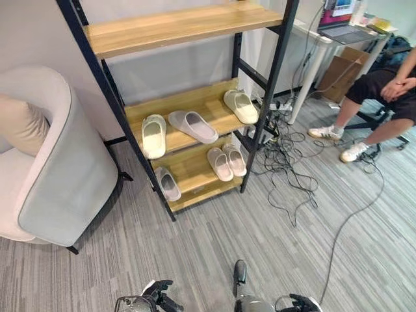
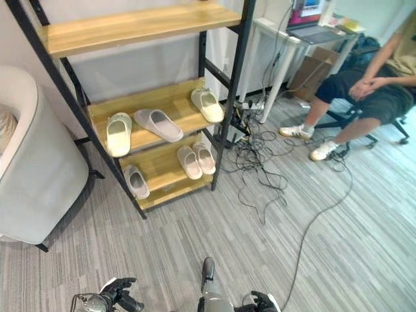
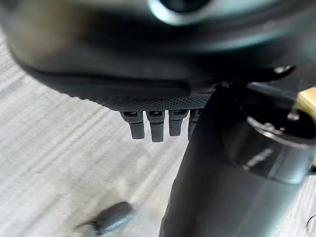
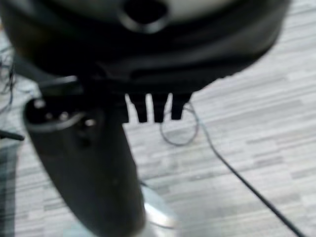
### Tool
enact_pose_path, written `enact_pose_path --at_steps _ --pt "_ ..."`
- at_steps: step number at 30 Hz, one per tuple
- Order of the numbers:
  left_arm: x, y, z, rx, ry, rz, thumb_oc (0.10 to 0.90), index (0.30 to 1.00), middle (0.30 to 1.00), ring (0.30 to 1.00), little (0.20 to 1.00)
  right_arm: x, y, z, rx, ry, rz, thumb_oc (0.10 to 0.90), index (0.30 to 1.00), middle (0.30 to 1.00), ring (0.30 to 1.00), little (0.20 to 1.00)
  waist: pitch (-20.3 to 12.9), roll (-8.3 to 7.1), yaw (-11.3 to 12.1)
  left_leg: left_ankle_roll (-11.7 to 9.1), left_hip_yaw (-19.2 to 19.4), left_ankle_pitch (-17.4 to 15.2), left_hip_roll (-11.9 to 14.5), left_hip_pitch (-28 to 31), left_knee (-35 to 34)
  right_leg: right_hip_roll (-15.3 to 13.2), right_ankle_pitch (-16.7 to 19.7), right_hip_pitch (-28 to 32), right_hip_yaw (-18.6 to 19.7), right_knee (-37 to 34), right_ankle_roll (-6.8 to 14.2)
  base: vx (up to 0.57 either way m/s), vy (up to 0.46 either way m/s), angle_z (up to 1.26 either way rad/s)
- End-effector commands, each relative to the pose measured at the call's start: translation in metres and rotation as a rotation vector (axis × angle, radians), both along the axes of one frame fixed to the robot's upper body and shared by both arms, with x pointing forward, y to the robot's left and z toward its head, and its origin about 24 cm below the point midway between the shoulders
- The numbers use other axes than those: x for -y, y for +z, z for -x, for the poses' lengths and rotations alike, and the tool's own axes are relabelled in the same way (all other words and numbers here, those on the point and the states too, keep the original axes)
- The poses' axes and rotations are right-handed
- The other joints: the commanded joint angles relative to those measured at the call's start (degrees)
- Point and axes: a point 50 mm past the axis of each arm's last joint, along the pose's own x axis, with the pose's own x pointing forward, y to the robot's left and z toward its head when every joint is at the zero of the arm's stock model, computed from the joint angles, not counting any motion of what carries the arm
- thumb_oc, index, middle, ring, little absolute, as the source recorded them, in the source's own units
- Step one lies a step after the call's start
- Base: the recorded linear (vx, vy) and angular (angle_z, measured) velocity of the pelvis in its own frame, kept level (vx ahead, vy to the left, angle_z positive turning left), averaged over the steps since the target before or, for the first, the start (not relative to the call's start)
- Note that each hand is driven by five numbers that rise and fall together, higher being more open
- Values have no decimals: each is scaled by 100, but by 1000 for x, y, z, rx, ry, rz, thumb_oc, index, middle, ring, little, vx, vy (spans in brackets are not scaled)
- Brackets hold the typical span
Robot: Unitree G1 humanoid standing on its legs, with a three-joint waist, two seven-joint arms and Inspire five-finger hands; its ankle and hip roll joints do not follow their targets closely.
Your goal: Arrange the slippers neatly on the shoe rack.
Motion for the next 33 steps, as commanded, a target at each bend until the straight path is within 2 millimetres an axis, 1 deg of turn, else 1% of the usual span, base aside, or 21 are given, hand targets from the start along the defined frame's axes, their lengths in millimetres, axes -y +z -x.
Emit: enact_pose_path --at_steps 1,2,4,5,6,7,8,9,10,11,12,14,17,18,22,26,27,28,29,31,33 --pt "8 13 -35 135 -44 15 800 900 900 900 900 20 11 -20 69 10 54 800 900 900 900 900 -58 -63 23 -612 677 128 376 -312 55 -23 -369 292 19 225 582 198 -178 33" --pt "8 13 -35 135 -44 15 800 900 900 900 900 20 11 -20 69 10 54 800 900 900 900 900 -56 -60 22 -614 676 124 380 -308 57 -21 -372 296 16 227 581 275 -245 37" --pt "8 13 -36 141 -37 15 800 900 900 900 900 19 12 -22 86 0 47 800 900 900 900 900 -68 -90 16 -752 634 183 502 -458 443 17 -535 431 35 315 477 196 -182 28" --pt "9 16 -42 160 -35 16 800 900 900 900 900 19 14 -28 115 -13 42 800 900 900 900 900 -6 -176 37 -864 691 386 602 -851 1145 19 -724 538 125 409 372 205 -228 14" --pt "9 16 -43 161 -37 15 800 900 900 900 900 19 14 -27 113 -15 46 800 900 900 900 900 4 -226 46 -852 743 433 690 -970 1335 42 -819 578 161 470 294 245 -256 3" --pt "11 17 -46 167 -46 14 800 900 900 900 900 21 14 -27 108 -18 50 800 900 900 900 900 11 -264 93 -756 814 433 736 -1205 1460 47 -956 690 142 502 249 164 -157 -2" --pt "11 17 -46 167 -46 14 800 900 900 900 900 21 14 -27 108 -18 49 800 900 900 900 900 10 -262 90 -756 810 423 737 -1213 1474 47 -960 690 139 505 250 250 -150 -5" --pt "12 16 -44 158 -51 18 800 900 900 900 900 22 14 -26 102 -18 50 800 900 900 900 900 -19 -256 116 -660 811 270 600 -1270 1217 86 -1069 805 114 498 232 205 -68 5" --pt "13 16 -44 157 -52 21 800 900 900 900 900 23 14 -26 102 -15 53 800 900 900 900 900 -24 -228 128 -618 812 284 491 -1362 1106 122 -1154 873 108 490 231 206 -68 18" --pt "13 16 -44 157 -52 22 800 900 900 900 900 23 14 -26 102 -15 53 800 900 900 900 900 -20 -225 121 -617 805 279 491 -1356 1109 121 -1162 881 101 492 233 169 -7 56" --pt "15 17 -47 169 -48 31 800 900 900 900 900 24 16 -30 117 -13 55 800 900 900 900 900 25 -183 153 -597 844 435 386 -1604 970 167 -1305 983 151 538 202 141 12 62" --pt "17 19 -51 186 -58 36 800 900 900 900 900 26 17 -32 126 -16 62 800 900 900 900 900 77 -168 208 -583 881 608 307 -1796 844 229 -1381 1082 213 554 174 162 17 43" --pt "15 19 -50 181 -54 36 800 900 900 900 900 25 17 -33 131 -10 59 800 900 900 900 900 88 -154 257 -535 799 622 217 -1872 796 302 -1478 1105 307 715 146 134 42 -4" --pt "14 17 -45 161 -65 32 800 900 900 900 900 25 16 -30 114 -3 60 800 900 900 900 900 74 -146 271 -460 743 623 169 -1888 812 307 -1559 1213 336 776 166 240 132 -23" --pt "9 16 -42 149 -53 26 800 900 900 900 900 21 14 -29 99 19 52 800 900 900 900 900 62 -195 336 -338 783 523 91 -1854 879 134 -1560 1252 367 1065 292 132 120 -7" --pt "2 19 -48 170 -38 15 800 900 900 900 900 15 14 -35 110 38 38 800 900 900 900 900 167 -162 331 -207 764 446 110 -1781 930 -80 -1471 807 423 2019 372 55 91 15" --pt "0 20 -49 173 -37 6 800 900 900 900 900 13 14 -35 116 26 28 800 900 900 900 900 161 -160 283 -198 687 417 104 -1665 891 -49 -1419 702 610 2138 370 87 40 23" --pt "0 20 -49 173 -37 6 800 900 900 900 900 13 14 -35 116 27 28 800 900 900 900 900 168 -161 279 -199 684 415 103 -1656 890 -51 -1426 710 606 2142 369 177 20 57" --pt "-1 20 -49 174 -31 7 800 900 900 900 900 12 13 -32 112 8 23 800 900 900 900 900 108 -180 221 -233 630 444 68 -1492 731 109 -1388 722 852 1839 369 139 -25 68" --pt "-3 19 -47 171 -20 4 800 900 900 900 900 13 12 -30 109 4 26 800 900 900 900 900 52 -194 185 -290 629 487 59 -1357 552 182 -1237 700 918 1382 416 155 -44 88" --pt "-3 19 -47 170 -17 2 800 900 900 900 900 13 13 -32 116 8 25 800 900 900 900 900 49 -179 142 -299 590 493 62 -1259 457 234 -1129 572 922 1242 416 89 -26 49"
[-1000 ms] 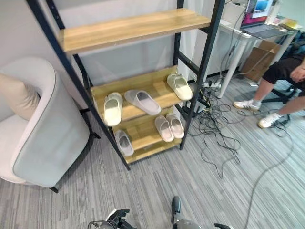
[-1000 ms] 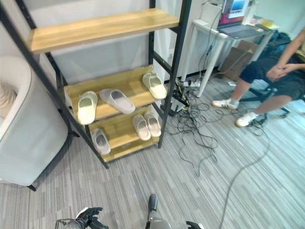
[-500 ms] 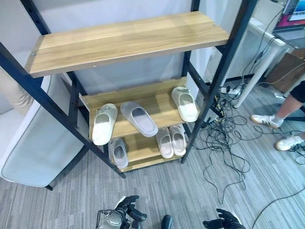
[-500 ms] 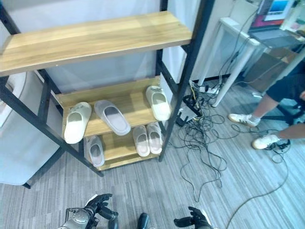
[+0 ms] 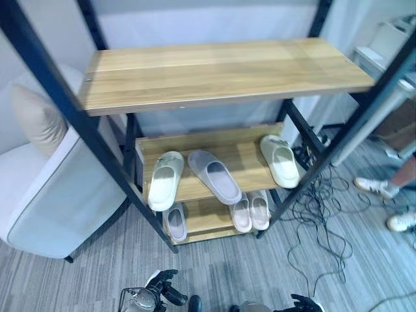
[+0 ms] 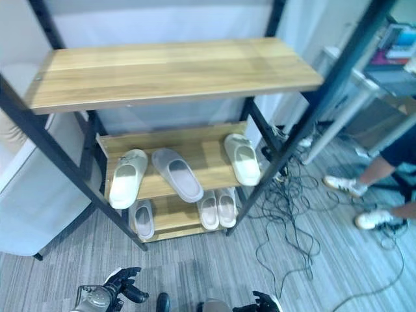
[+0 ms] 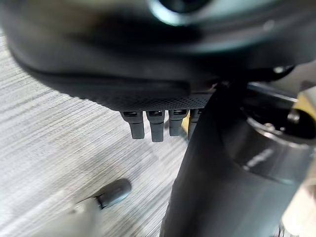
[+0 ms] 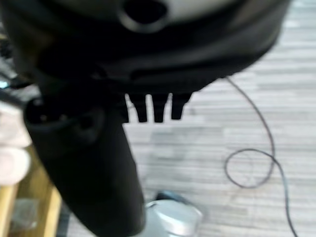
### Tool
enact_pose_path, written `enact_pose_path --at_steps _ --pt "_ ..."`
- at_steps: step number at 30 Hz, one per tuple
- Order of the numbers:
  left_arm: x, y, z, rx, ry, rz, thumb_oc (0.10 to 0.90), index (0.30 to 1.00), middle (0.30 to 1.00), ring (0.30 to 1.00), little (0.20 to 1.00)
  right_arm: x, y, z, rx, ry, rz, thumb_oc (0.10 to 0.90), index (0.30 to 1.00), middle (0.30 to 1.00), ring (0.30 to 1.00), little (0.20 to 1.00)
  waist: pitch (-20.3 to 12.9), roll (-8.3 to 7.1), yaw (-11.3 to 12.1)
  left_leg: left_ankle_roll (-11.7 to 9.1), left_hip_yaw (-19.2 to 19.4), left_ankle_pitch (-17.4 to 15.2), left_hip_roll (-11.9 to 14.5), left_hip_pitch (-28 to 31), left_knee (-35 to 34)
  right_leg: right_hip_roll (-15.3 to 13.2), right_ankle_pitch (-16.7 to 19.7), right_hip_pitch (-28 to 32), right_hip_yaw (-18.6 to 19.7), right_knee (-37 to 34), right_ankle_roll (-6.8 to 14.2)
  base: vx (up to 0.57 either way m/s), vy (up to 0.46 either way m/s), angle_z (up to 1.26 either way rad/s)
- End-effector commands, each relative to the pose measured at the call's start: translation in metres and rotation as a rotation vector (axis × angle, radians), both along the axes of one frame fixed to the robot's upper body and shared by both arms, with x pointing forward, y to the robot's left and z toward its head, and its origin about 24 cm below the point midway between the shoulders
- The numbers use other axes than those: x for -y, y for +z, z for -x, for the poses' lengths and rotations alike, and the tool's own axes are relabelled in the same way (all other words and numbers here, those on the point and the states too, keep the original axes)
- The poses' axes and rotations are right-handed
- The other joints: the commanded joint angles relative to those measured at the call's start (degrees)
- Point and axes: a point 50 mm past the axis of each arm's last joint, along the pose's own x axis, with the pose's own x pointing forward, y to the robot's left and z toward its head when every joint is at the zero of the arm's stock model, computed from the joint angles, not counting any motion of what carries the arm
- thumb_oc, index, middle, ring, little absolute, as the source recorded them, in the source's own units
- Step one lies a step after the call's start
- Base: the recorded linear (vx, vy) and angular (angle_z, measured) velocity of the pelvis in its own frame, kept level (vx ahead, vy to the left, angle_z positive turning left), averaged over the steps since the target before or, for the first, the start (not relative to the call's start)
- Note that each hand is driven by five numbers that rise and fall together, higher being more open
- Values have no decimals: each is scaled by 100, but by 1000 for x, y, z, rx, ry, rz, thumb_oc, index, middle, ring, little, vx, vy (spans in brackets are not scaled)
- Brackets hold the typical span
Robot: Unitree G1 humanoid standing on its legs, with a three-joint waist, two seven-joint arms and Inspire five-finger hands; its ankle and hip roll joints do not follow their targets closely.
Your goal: Arrange the slippers neatly on the shoe rack.
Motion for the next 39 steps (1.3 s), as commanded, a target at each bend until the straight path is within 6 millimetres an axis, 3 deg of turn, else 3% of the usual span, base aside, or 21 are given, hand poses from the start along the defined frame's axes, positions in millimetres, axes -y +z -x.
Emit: enact_pose_path --at_steps 1,3,6,9,12,18,22,24,28,29,31,32,39 --pt "6 6 -17 70 4 22 800 900 900 900 900 22 10 -10 57 -16 66 800 900 900 900 900 -210 39 14 -519 727 -554 -139 3 359 -98 1042 95 68 -794 392 62 -36 55" --pt "6 3 -9 49 0 18 800 900 900 900 900 24 11 -11 68 -9 82 800 900 900 900 900 -264 -29 19 -562 698 -575 -181 123 319 -139 1212 375 96 -1344 485 68 -58 61" --pt "3 -1 2 22 27 16 800 900 900 900 900 24 15 -17 111 9 95 800 900 900 900 900 -399 -46 121 -597 775 -519 -122 249 129 -114 1249 702 104 -1599 488 52 -43 26" --pt "2 -4 10 -2 25 8 800 900 900 900 900 22 18 -25 150 33 103 800 900 900 900 900 -462 -48 159 -631 805 -462 -85 300 27 -111 1245 840 55 -1697 484 27 -23 6" --pt "4 -6 17 -10 31 5 800 900 900 900 900 18 36 -51 300 114 132 800 900 900 900 900 -530 -30 181 -667 756 -394 -46 330 -73 -99 1205 1002 10 -1818 457 0 0 0" --pt "12 -7 18 5 48 15 800 900 900 900 900 9 57 -69 456 213 180 800 900 900 900 900 -539 26 140 -683 741 -373 -26 329 -98 -100 1166 1037 -44 -1840 445 -12 3 1" --pt "19 -7 18 23 51 26 800 900 900 900 900 2 84 -78 618 243 195 800 900 900 900 900 -529 86 54 -660 765 -374 -32 329 -98 -121 1154 999 -68 -1779 446 -26 18 0" --pt "20 -7 18 24 51 30 800 900 900 900 900 1 88 -79 639 242 194 800 900 900 900 900 -523 98 33 -655 770 -373 -37 326 -98 -129 1162 982 -65 -1768 448 -14 18 -4" --pt "22 -6 17 32 52 34 800 900 900 900 900 3 117 -88 776 264 218 800 900 900 900 900 -499 138 -43 -640 808 -381 -50 318 -98 -151 1194 906 -58 -1736 472 -28 41 -17" --pt "23 -6 18 35 50 36 800 900 900 900 900 3 133 -91 850 271 227 800 900 900 900 900 -488 157 -77 -637 830 -379 -56 317 -98 -164 1207 862 -47 -1714 483 -24 47 -8" --pt "24 -7 18 34 52 37 800 900 900 900 900 4 141 -93 888 276 234 800 900 900 900 900 -484 161 -99 -630 837 -379 -62 311 -98 -169 1221 836 -29 -1703 490 -25 48 -3" --pt "25 -6 18 40 47 41 800 900 900 900 900 4 158 -96 959 295 252 800 900 900 900 900 -469 181 -127 -623 864 -380 -73 304 -98 -177 1240 789 -6 -1681 504 -28 52 -6" --pt "27 -4 15 66 51 58 800 900 900 900 900 -1 199 -101 1147 309 250 800 900 900 900 900 -448 187 -167 -584 921 -380 -104 293 -98 -184 1284 681 95 -1612 543 -22 49 -9"
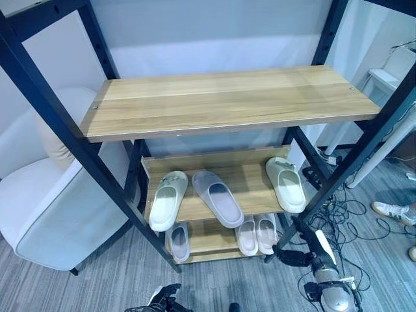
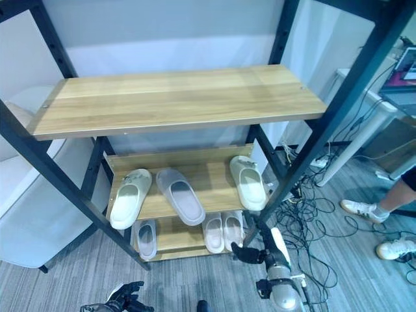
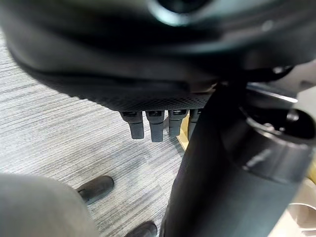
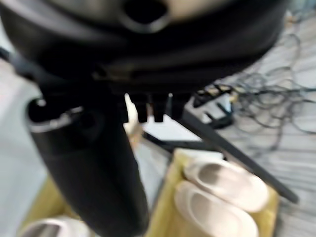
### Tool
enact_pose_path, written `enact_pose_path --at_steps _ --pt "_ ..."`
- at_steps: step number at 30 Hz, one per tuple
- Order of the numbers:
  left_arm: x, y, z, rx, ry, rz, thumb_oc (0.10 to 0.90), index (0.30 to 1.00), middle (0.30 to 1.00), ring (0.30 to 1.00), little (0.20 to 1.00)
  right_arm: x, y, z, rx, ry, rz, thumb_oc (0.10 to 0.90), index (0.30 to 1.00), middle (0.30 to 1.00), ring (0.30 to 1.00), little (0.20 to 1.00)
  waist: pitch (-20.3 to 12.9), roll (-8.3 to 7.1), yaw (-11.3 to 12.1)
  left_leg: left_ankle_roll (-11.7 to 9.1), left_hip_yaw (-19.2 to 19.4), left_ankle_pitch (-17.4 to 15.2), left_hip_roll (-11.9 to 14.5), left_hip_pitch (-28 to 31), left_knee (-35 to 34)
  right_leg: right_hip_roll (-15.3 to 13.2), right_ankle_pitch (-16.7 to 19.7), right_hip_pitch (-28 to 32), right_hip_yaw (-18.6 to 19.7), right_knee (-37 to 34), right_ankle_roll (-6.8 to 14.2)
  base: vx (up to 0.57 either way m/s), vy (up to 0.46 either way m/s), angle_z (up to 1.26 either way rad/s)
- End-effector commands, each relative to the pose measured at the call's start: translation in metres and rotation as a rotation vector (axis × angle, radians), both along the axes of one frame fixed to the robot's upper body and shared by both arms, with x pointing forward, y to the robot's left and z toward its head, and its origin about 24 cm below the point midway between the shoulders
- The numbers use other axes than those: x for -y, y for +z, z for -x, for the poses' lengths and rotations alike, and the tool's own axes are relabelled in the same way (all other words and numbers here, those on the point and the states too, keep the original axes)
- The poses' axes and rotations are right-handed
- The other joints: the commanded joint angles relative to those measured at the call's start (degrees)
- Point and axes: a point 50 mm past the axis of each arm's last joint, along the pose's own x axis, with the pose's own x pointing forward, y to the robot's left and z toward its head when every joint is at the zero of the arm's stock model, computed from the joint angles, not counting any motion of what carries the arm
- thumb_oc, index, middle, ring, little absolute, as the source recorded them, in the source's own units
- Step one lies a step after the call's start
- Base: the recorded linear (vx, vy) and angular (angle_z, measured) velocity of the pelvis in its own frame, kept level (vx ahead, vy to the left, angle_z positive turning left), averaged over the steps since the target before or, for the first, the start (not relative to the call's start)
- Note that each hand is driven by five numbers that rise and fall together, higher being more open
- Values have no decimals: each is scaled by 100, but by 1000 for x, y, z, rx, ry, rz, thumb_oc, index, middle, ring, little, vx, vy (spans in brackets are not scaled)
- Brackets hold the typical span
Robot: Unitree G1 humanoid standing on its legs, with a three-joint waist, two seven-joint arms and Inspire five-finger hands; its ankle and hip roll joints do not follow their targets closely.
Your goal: Arrange the slippers neatly on the shoe rack.
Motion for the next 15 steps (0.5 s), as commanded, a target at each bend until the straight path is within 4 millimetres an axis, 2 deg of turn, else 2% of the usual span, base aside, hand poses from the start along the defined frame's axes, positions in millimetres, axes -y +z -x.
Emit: enact_pose_path --at_steps 1,4,11,15 --pt "3 8 -22 102 -15 -1 800 900 900 900 900 -5 61 -26 326 75 24 800 900 900 900 900 -118 -66 80 -102 286 -161 -213 -189 42 -316 -235 -454 112 547 847 -26 46 -4" --pt "3 10 -25 119 -17 7 800 900 900 900 900 -8 66 -30 347 94 20 800 900 900 900 900 -113 -82 107 -79 309 -177 -223 -174 42 -317 -232 -453 130 549 851 -19 29 -5" --pt "3 8 -17 104 -21 9 800 900 900 900 900 -13 78 -35 403 121 30 800 900 900 900 900 -169 -114 206 -59 296 -225 -235 -111 42 -334 -234 -370 114 505 860 -1 5 -1" --pt "4 7 -13 97 -20 14 800 900 900 900 900 -16 93 -41 473 131 48 800 900 900 900 900 -219 -121 280 -47 268 -249 -239 -65 42 -352 -248 -300 87 474 853 0 0 0"
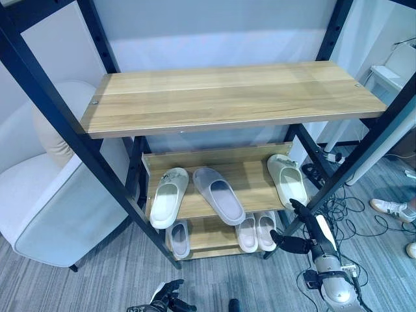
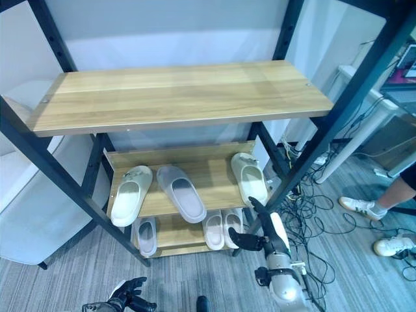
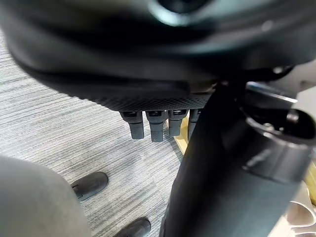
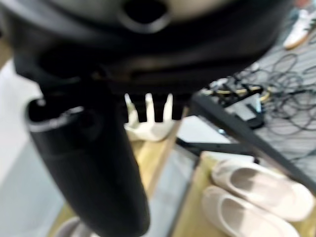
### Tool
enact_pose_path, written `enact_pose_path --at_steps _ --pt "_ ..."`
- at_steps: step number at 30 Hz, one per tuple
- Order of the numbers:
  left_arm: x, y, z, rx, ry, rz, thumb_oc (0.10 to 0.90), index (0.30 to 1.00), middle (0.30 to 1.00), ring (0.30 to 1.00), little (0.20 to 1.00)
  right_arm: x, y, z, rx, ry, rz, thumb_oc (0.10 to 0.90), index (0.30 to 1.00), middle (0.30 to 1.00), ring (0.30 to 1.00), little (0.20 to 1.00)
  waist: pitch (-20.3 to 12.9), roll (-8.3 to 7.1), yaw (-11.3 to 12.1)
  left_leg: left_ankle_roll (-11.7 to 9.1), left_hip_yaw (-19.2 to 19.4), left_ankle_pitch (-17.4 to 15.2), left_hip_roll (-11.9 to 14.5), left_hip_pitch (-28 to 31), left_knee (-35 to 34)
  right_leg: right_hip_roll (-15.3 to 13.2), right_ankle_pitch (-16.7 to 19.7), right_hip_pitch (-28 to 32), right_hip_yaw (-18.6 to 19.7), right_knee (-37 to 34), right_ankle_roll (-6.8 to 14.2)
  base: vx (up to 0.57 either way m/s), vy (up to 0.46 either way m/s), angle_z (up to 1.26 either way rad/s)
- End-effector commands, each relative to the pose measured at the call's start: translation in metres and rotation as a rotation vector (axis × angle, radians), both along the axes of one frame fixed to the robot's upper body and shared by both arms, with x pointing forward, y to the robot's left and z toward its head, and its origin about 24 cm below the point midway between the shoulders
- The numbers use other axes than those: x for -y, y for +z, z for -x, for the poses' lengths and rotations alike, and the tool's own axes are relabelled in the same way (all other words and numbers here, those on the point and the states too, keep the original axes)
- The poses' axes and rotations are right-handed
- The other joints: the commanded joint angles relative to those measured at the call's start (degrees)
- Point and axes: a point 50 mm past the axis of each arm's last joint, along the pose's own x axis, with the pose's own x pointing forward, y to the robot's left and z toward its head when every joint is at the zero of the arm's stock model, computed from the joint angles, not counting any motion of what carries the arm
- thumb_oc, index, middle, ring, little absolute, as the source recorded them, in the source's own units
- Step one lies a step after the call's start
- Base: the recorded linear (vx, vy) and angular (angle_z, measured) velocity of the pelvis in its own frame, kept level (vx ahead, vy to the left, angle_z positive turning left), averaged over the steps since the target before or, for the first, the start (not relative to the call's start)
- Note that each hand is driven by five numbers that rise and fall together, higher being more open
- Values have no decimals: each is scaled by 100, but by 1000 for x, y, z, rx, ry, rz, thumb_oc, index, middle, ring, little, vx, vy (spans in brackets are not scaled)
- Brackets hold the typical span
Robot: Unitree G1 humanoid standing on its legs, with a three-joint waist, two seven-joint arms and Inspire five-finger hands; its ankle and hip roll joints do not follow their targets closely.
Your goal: Arrange the slippers neatly on the shoe rack.
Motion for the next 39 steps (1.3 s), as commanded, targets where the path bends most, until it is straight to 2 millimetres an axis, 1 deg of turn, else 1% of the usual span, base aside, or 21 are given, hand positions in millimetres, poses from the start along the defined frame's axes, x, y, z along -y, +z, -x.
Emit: enact_pose_path --at_steps 1,4,8,9,11,15,17,18,21,22,23,25,26,29,34,39 --pt "1 5 -11 67 -26 -7 800 900 900 900 900 -4 70 -26 362 71 51 800 900 900 900 900 -321 -66 223 -50 210 -249 -201 -29 44 -309 -277 -293 75 472 800 17 10 5" --pt "2 3 -7 51 -27 -1 800 900 900 900 900 -5 79 -30 404 74 56 800 900 900 900 900 -340 -91 280 -50 181 -256 -193 -11 44 -321 -282 -255 32 447 796 19 7 9" --pt "3 1 -3 38 -29 1 800 900 900 900 900 -6 83 -32 423 70 55 800 900 900 900 900 -343 -103 311 -46 159 -263 -192 6 44 -328 -280 -241 6 434 791 16 7 6" --pt "4 1 -1 30 -35 3 800 900 900 900 900 -6 84 -37 431 66 48 800 900 900 900 900 -346 -107 344 -45 146 -272 -197 15 44 -325 -284 -222 -7 416 786 25 9 5" --pt "4 0 0 28 -34 3 800 900 900 900 900 -5 84 -39 432 63 48 800 900 900 900 900 -345 -110 356 -45 139 -276 -200 16 44 -325 -281 -214 -17 402 786 26 2 8" --pt "2 -1 6 10 -43 7 800 900 900 900 900 0 78 -53 396 34 66 800 900 900 900 900 -328 -138 490 -48 93 -276 -192 20 44 -338 -287 -159 -85 361 769 42 4 9" --pt "-2 -1 10 -1 -41 7 800 900 900 900 900 5 77 -62 378 19 104 800 900 900 900 900 -285 -163 588 -52 65 -270 -175 7 44 -332 -293 -154 -134 347 767 22 -5 6" --pt "-2 -1 10 0 -40 7 800 900 900 900 900 4 77 -62 380 19 104 800 900 900 900 900 -281 -163 581 -52 63 -269 -175 7 44 -332 -293 -154 -135 347 767 8 -5 10" --pt "-8 -2 16 -20 -36 -3 800 900 900 900 900 9 74 -73 357 -12 133 800 900 900 900 900 -213 -203 734 -46 16 -260 -160 -26 44 -326 -302 -149 -206 325 753 3 -15 15" --pt "-8 -2 15 -20 -36 -3 800 900 900 900 900 9 74 -74 358 -11 133 800 900 900 900 900 -209 -203 729 -46 14 -259 -160 -25 44 -327 -302 -147 -208 324 752 23 -15 20" --pt "-10 -4 20 -40 -34 -11 800 900 900 900 900 11 71 -77 338 -25 123 800 900 900 900 900 -194 -218 793 -52 -9 -260 -152 -42 44 -323 -312 -127 -247 304 749 24 -10 12" --pt "-11 -4 22 -45 -32 -13 800 900 900 900 900 11 70 -79 334 -26 118 800 900 900 900 900 -184 -224 808 -55 -18 -258 -150 -47 44 -324 -312 -116 -261 295 748 23 -8 12" --pt "-13 -6 26 -64 -31 -21 800 900 900 900 900 11 68 -83 320 -32 104 800 900 900 900 900 -176 -233 856 -62 -40 -254 -150 -59 44 -325 -317 -94 -281 271 745 18 -2 14" --pt "-14 -6 28 -71 -27 -23 800 900 900 900 900 12 65 -86 308 -39 86 800 900 900 900 900 -160 -233 897 -68 -70 -248 -147 -70 44 -329 -329 -72 -308 261 741 16 -2 13" --pt "-15 -8 34 -96 -14 -31 800 900 900 900 900 10 67 -93 308 -34 79 800 900 900 900 900 -202 -248 975 -91 -129 -262 -149 -49 44 -350 -356 25 -408 237 730 45 -4 4" --pt "-15 -8 32 -86 -15 -31 800 900 900 900 900 7 70 -100 307 -22 111 800 900 900 900 900 -208 -246 1031 -103 -190 -273 -144 -28 44 -362 -389 80 -481 228 721 42 -5 2"
